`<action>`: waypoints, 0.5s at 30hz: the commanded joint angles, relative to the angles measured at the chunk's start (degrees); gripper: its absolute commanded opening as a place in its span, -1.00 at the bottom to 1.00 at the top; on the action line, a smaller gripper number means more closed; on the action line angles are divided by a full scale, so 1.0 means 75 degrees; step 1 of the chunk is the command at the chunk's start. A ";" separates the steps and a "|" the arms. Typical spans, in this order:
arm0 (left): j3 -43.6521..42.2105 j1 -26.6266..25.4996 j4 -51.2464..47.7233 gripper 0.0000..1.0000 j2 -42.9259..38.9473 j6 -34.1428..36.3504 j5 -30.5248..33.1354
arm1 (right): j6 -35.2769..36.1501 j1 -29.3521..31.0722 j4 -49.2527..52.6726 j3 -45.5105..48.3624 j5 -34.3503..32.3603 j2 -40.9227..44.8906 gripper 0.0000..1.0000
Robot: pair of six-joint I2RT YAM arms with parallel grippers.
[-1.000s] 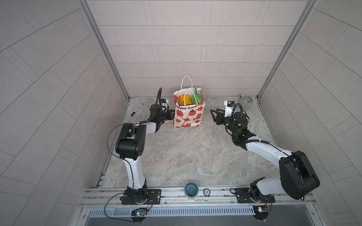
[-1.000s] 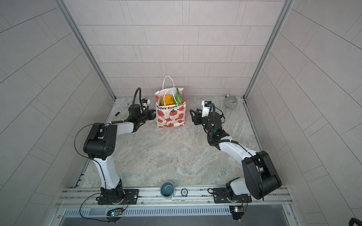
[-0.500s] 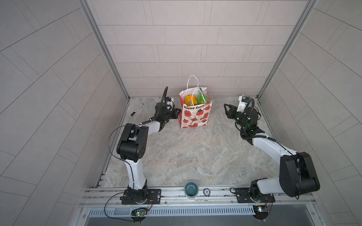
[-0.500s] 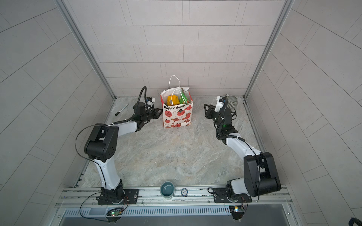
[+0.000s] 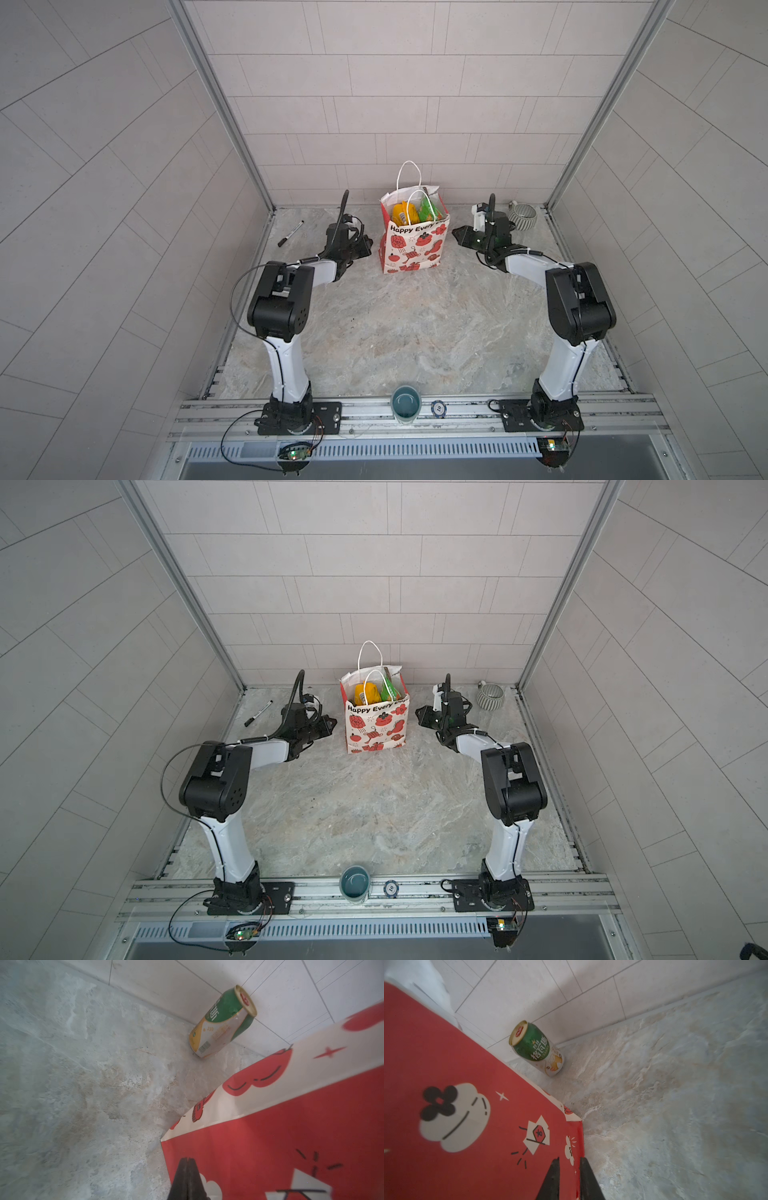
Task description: Take the snacks out of the paper bag
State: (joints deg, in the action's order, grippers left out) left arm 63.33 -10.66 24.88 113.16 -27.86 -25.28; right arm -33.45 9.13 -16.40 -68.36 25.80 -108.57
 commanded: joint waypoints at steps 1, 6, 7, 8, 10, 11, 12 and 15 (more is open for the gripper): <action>0.0486 -0.0106 -0.0297 -1.00 0.0378 0.0104 -0.0238 | 0.0105 0.0231 -0.0223 -0.0191 0.0462 -0.0185 -0.62; 0.0813 -0.0094 -0.0431 -1.00 0.0738 0.0140 -0.0424 | 0.0237 0.0532 -0.0576 0.0059 0.0736 -0.0310 -0.57; 0.0848 -0.0091 -0.0447 -1.00 0.0763 0.0187 -0.0426 | 0.0224 0.0571 -0.0709 0.0161 0.0785 -0.0281 -0.56; 0.0884 -0.0094 -0.0457 -1.00 0.0795 0.0254 -0.0435 | 0.0218 0.0620 -0.0858 0.0308 0.0828 -0.0248 -0.57; 0.1007 -0.0068 -0.0573 -1.00 0.0879 0.0344 -0.0454 | 0.0163 0.0720 -0.1009 0.0550 0.0869 -0.0105 -0.57; 0.1101 -0.0048 -0.0646 -1.00 0.0934 0.0404 -0.0504 | 0.0146 0.0799 -0.1131 0.0706 0.0922 -0.0009 -0.56; 0.1180 -0.0033 -0.0716 -1.00 0.0984 0.0434 -0.0514 | 0.0167 0.0878 -0.1217 0.0864 0.0933 0.0088 -0.56; 0.1351 0.0045 -0.0812 -1.00 0.1103 0.0459 -0.0577 | 0.0104 0.1127 -0.1591 0.1390 0.0874 0.0452 -0.57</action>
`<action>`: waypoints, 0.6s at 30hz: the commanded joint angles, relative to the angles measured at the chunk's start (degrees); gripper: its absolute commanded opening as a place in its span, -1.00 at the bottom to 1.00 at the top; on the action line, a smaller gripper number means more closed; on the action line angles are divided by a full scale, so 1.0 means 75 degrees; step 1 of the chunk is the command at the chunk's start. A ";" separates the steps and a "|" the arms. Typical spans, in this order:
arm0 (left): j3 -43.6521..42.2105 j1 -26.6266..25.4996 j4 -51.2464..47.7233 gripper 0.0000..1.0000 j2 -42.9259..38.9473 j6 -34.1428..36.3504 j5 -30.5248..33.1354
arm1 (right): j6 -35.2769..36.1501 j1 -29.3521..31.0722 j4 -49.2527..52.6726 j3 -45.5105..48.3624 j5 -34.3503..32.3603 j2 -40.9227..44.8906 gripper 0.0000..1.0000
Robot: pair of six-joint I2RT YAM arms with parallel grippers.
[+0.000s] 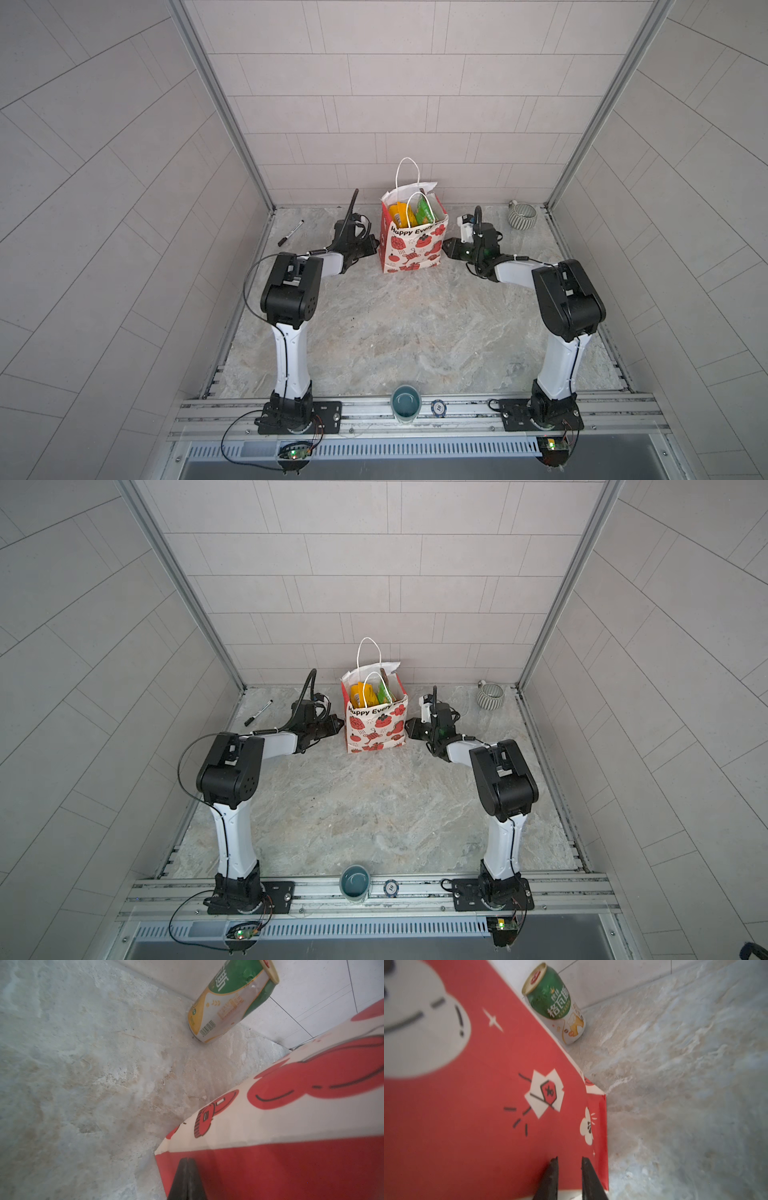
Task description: Take the snacks out of the paper bag
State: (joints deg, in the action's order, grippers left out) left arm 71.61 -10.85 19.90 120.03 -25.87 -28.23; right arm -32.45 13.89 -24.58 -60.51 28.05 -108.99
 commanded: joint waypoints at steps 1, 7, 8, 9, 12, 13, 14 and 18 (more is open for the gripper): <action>0.0261 0.0084 -0.0146 -1.00 0.0209 0.0211 -0.0196 | -0.0039 0.0582 -0.0651 0.0515 0.0552 0.0617 -0.57; 0.0462 0.0150 -0.0243 -1.00 0.0309 0.0308 -0.0208 | -0.0051 0.0750 -0.0952 0.1051 0.0477 0.1270 -0.56; 0.0505 0.0145 -0.0299 -1.00 0.0317 0.0331 -0.0230 | -0.0014 0.0750 -0.0935 0.1116 0.0434 0.1427 -0.55; 0.0522 0.0132 -0.0309 -1.00 0.0309 0.0326 -0.0247 | 0.0035 0.0741 -0.0851 0.1172 0.0344 0.1573 -0.54; 0.0279 0.0000 -0.0229 -1.00 0.0115 0.0262 -0.0312 | 0.0119 0.0664 -0.0116 0.1231 -0.0579 0.2133 -0.53; 0.0046 -0.0087 -0.0046 -1.00 -0.0024 0.0261 -0.0267 | 0.0113 0.0573 -0.0047 0.1293 -0.0751 0.2362 -0.51; -0.0207 -0.0201 0.0180 -1.00 -0.0132 0.0233 -0.0203 | 0.0080 0.0481 -0.0027 0.1385 -0.0938 0.2586 -0.48; -0.0534 -0.0513 0.0429 -1.00 -0.0294 0.0059 -0.0272 | -0.0252 -0.0025 0.0228 0.1794 -0.2027 0.3560 -0.45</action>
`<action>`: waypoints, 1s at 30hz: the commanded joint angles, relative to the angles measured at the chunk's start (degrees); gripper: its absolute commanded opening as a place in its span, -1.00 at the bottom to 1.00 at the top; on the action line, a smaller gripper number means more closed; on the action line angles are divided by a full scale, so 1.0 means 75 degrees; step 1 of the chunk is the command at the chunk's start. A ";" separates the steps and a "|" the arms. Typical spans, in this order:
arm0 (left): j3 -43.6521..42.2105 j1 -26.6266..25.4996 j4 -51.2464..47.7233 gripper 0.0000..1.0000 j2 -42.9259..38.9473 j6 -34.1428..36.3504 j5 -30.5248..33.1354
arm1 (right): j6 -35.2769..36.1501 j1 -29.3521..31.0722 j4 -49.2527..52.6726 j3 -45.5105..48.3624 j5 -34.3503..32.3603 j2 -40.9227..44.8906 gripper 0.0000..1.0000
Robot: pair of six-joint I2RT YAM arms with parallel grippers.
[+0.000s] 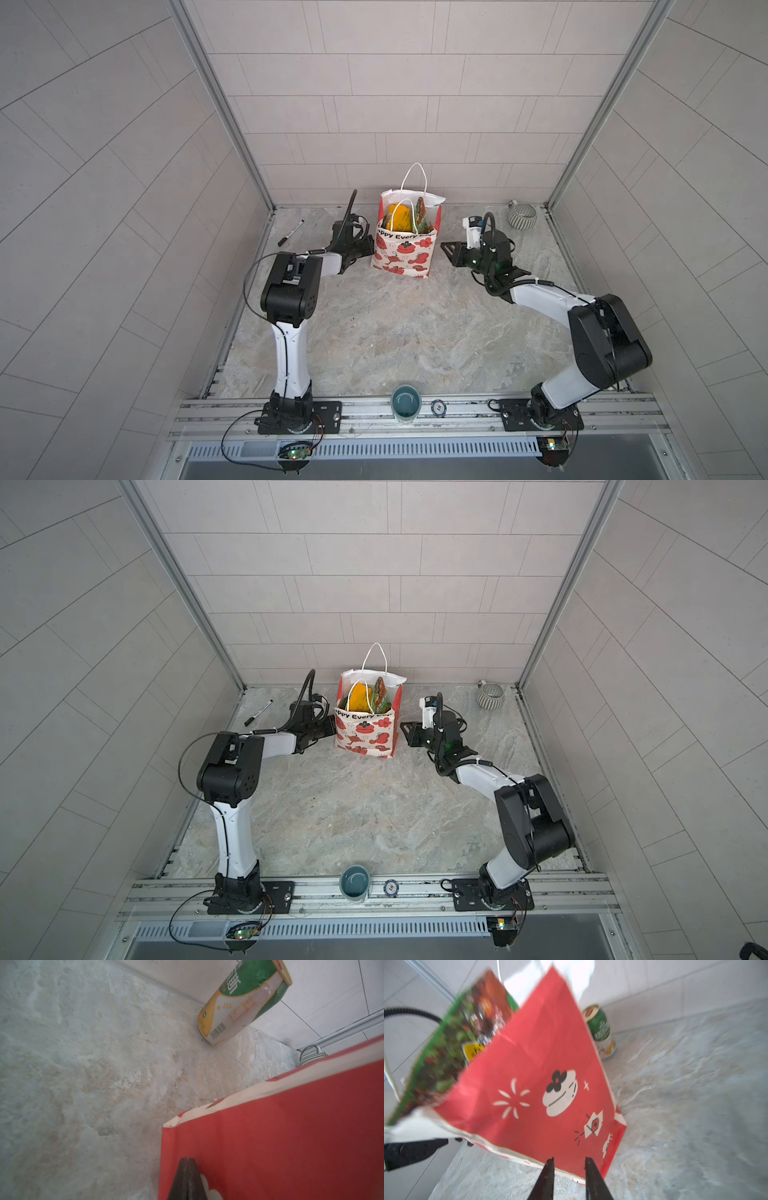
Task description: Take the snacks out of the paper bag
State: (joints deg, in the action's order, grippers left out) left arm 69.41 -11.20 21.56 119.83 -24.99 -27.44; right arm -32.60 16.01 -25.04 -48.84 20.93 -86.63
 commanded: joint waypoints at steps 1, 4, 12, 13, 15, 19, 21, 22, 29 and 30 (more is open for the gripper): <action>-0.0301 -0.0524 0.0207 -1.00 -0.0313 -0.0134 -0.0351 | -0.0301 -0.0457 0.0241 0.0396 -0.1304 0.0827 -0.44; -0.0529 -0.0725 0.0369 -1.00 -0.0503 -0.0248 -0.0252 | -0.0266 -0.0822 0.0055 0.0764 -0.1644 0.1436 -0.42; -0.0567 -0.0353 -0.0022 -1.00 -0.1517 -0.0335 0.0803 | -0.0076 -0.0993 -0.0074 0.0969 -0.1175 0.1757 -0.32; -0.0507 -0.0287 -0.0031 -1.00 -0.1795 -0.0290 0.0861 | -0.0028 -0.0987 -0.0126 0.0960 -0.1015 0.1723 -0.29; -0.0190 -0.0246 -0.0484 -0.95 -0.2389 0.0090 0.1179 | 0.0077 -0.0987 -0.0208 0.0935 -0.0773 0.1648 -0.26; 0.1289 -0.0189 -0.2142 -0.34 -0.3071 0.1264 0.1122 | 0.0154 -0.0993 -0.0048 0.0586 -0.0050 0.1213 -0.21; 0.2238 -0.0160 -0.3088 0.14 -0.3034 0.1882 0.0681 | 0.0119 -0.0965 -0.0033 0.0524 0.0148 0.1075 -0.20; 0.2813 -0.0143 -0.3655 0.26 -0.2908 0.2334 0.0166 | 0.0095 -0.0952 -0.0076 0.0536 0.0213 0.1028 -0.19; 0.7437 -0.0136 -0.8258 0.49 -0.0698 0.4970 -0.1436 | 0.0078 -0.0847 -0.0044 0.0638 0.0281 0.0993 -0.17; 0.7999 -0.0146 -0.8645 0.50 -0.0380 0.5139 -0.1451 | 0.0107 -0.0778 -0.0018 0.0655 0.0274 0.1016 -0.17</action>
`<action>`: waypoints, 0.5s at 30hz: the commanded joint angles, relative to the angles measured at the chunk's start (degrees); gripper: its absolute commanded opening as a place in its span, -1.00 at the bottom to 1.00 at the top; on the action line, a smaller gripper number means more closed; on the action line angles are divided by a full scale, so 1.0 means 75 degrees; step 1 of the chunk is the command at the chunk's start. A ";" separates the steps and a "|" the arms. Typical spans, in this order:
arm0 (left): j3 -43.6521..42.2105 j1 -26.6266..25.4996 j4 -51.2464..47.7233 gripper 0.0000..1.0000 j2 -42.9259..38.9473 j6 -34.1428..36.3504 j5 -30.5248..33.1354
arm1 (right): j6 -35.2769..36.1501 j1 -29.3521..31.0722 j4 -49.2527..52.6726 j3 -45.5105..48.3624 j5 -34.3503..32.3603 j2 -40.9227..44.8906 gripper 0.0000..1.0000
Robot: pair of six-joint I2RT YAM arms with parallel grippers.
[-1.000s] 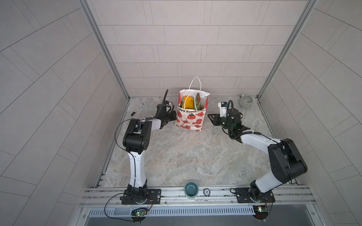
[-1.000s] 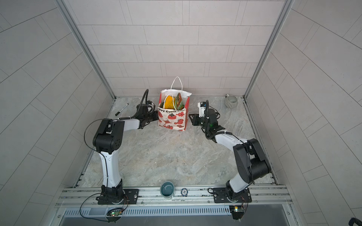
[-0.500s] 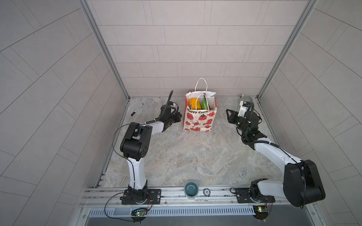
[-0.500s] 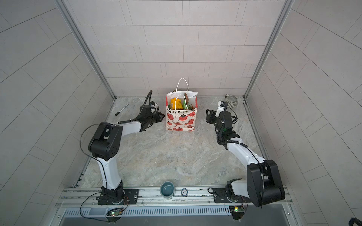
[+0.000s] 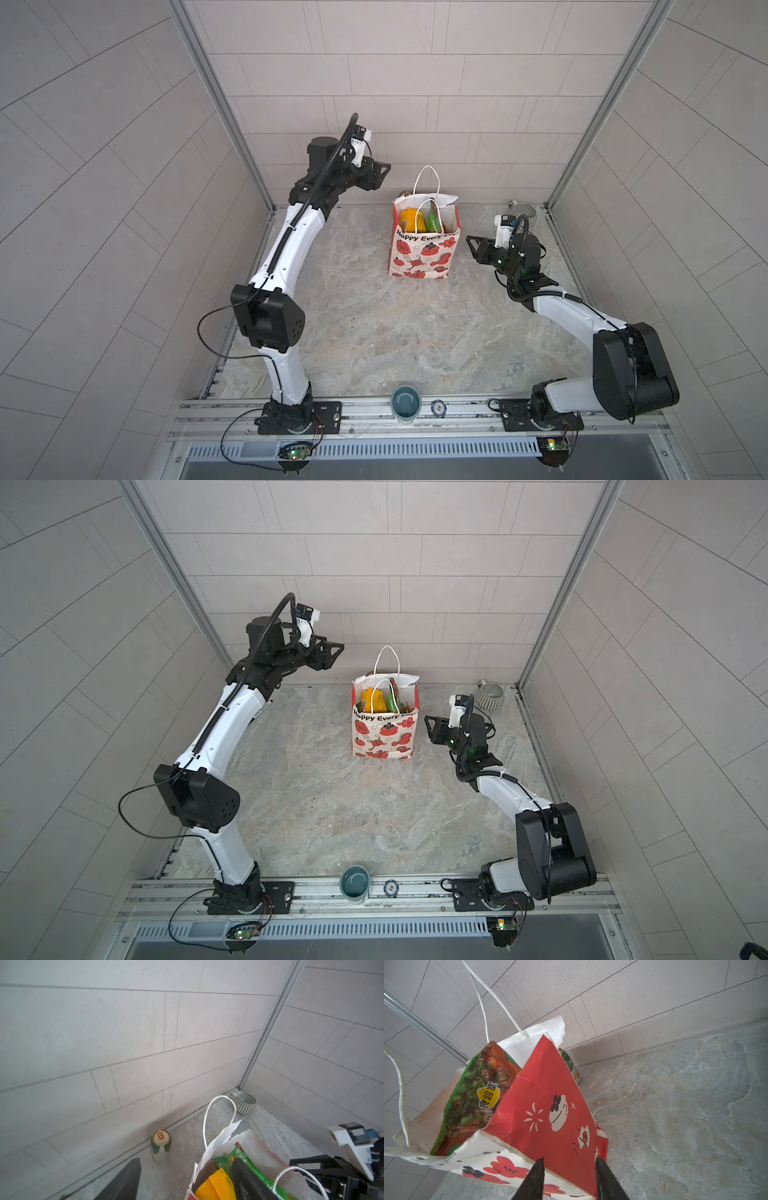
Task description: Take the snacks out of the paper bag
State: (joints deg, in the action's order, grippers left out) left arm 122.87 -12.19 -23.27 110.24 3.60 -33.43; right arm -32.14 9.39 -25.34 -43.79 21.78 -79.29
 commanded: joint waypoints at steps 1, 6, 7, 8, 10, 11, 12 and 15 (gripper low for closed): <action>0.1391 -0.0016 -0.3014 0.50 0.1180 0.1511 -0.0699 | 0.0088 0.0180 0.0038 0.0008 0.0155 0.0074 -0.17; 0.2551 -0.0079 -0.3726 0.59 0.1975 0.1985 -0.0990 | 0.0231 0.0363 0.0214 0.0239 0.0108 0.0327 -0.16; 0.2562 -0.0117 -0.3678 0.60 0.2022 0.2005 -0.0950 | 0.0236 0.0365 0.0153 0.0343 0.0099 0.0385 -0.15; 0.2573 -0.0138 -0.3626 0.61 0.2084 0.1994 -0.0957 | 0.0233 0.0376 0.0124 0.0422 0.0085 0.0420 -0.15; 0.2658 -0.0229 -0.3537 0.61 0.2253 0.1922 -0.0889 | 0.0187 0.0409 0.0115 0.0537 0.0087 0.0478 -0.16; 0.2700 -0.0271 -0.3488 0.61 0.2330 0.1859 -0.0830 | 0.0184 0.0440 0.0090 0.0581 0.0107 0.0491 -0.15; 0.2747 -0.0313 -0.3394 0.61 0.2420 0.1766 -0.0769 | 0.0184 0.0479 0.0093 0.0611 0.0108 0.0493 -0.15; 0.2844 -0.0422 -0.3063 0.61 0.2660 0.1482 -0.0620 | 0.0204 0.0630 0.0100 0.0667 0.0059 0.0491 -0.16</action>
State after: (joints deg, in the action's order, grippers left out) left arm 141.53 -14.22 -48.05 129.64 15.84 -38.37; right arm -31.29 13.04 -24.12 -39.31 22.24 -77.14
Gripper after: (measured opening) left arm 0.805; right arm 0.423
